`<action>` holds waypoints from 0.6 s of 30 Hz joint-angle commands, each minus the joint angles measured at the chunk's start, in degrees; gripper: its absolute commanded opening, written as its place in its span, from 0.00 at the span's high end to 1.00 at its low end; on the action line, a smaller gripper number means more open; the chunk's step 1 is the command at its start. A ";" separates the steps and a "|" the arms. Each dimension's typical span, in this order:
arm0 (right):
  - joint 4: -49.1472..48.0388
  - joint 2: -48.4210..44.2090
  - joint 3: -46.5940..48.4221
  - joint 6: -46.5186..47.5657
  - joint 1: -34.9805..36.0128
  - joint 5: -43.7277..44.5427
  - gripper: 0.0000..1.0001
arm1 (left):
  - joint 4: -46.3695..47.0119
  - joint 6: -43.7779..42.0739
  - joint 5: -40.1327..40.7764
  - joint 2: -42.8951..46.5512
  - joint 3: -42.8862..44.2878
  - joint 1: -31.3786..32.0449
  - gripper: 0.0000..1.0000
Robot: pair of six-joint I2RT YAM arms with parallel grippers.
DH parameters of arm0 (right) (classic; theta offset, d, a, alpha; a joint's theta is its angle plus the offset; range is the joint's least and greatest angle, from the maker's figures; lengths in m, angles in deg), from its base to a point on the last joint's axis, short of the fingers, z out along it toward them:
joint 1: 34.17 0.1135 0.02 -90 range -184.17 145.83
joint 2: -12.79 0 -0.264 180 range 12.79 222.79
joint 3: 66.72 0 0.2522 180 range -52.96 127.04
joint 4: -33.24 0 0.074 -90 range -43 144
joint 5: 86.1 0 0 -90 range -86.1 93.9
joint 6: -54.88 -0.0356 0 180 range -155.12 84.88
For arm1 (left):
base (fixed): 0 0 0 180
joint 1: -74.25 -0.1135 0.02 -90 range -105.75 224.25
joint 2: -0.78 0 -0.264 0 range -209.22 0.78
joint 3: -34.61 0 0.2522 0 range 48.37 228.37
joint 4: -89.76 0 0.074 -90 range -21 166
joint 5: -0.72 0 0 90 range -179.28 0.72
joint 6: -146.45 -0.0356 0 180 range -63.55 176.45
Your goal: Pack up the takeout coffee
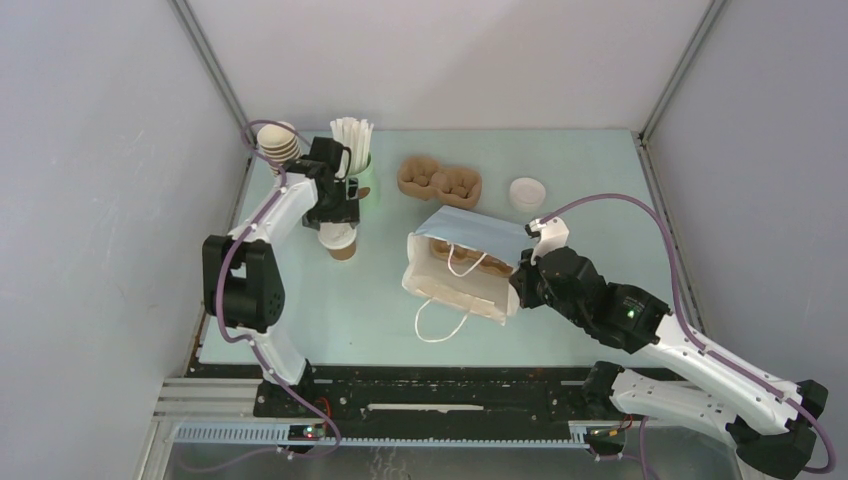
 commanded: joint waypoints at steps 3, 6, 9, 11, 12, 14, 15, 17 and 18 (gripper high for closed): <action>-1.02 0.15 1.13 1.91 -0.62 -0.93 1.00 | 0.54 -1.17 1.24 2.21 -3.08 0.20 0.32; -1.03 0.74 1.51 2.49 -1.45 -1.74 1.00 | 0.43 -1.17 1.13 3.29 -3.67 0.60 0.37; -1.47 0.57 1.64 2.93 -2.71 -3.56 1.00 | 0.15 -1.17 1.58 5.20 -3.85 1.36 0.40; -1.62 0.50 1.64 3.69 -3.22 -4.50 1.00 | -0.48 -0.99 1.69 6.89 -3.78 1.84 0.41; -1.79 0.46 1.64 4.61 -3.33 -4.91 1.00 | -0.70 -0.79 1.61 7.97 -3.95 1.98 0.41; -2.26 0.51 1.64 6.17 -3.52 -5.61 1.00 | -0.90 -0.23 1.04 11.00 -5.25 2.36 0.41; -2.42 0.44 1.68 6.79 -3.65 -5.86 1.00 | -0.92 0.13 0.60 12.75 -6.25 2.52 0.42; -2.61 0.34 1.89 7.97 -4.07 -6.79 1.00 | -0.91 0.52 -0.12 17.96 -8.84 3.45 0.42; -2.79 0.29 1.96 8.55 -4.26 -7.35 1.00 | -1.03 0.69 -0.21 20.23 -9.96 4.04 0.42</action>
